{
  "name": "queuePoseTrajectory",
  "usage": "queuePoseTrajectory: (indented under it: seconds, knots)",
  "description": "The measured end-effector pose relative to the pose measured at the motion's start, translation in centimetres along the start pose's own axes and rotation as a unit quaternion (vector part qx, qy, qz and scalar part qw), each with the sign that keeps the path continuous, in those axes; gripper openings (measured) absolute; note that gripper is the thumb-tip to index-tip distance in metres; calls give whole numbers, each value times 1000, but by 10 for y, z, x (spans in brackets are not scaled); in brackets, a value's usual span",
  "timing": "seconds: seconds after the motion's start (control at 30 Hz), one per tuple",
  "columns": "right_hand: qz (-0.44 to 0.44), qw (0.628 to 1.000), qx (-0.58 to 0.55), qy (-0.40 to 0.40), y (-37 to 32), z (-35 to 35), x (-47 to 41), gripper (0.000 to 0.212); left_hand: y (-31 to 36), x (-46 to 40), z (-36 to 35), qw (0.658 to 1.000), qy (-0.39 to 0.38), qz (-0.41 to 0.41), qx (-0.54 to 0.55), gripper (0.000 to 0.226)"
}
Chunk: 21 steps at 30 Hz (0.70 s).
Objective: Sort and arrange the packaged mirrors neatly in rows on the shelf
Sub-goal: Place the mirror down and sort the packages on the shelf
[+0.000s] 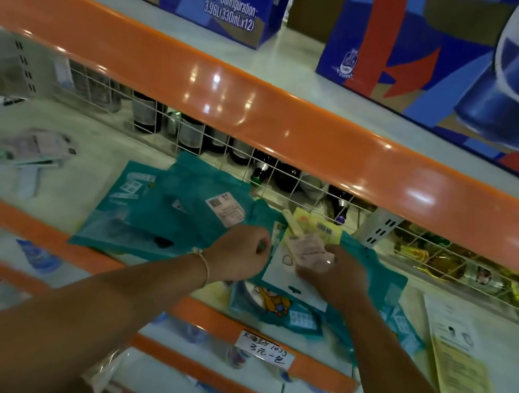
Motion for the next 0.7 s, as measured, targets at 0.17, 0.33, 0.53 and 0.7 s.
queuePoseTrajectory:
  seconds: [0.17, 0.33, 0.53, 0.7]
  knots:
    - [9, 998, -68, -2, 4, 0, -5, 84, 4, -8, -6, 1000, 6, 0, 1, 14]
    - [92, 982, -165, -10, 2, 6, -6, 76, 6, -21, -2, 984, 32, -52, -167, 41]
    - [229, 947, -211, -77, -16, 6, -11, 74, -13, -25, 12, 938, -37, -62, -338, 95]
    - [290, 925, -218, -113, -46, -6, -14, 71, -30, -13, 37, 949, -55, -4, -310, 112]
Point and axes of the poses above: each hand's wrist, its own x-axis away from the middle knuckle, its own z-axis out of the back of the hand, y = z × x, the point moved 1 cm from there along -x, towards the middle knuckle, and after that the axes turned 2 degrees about z, right-handed, at the moved point
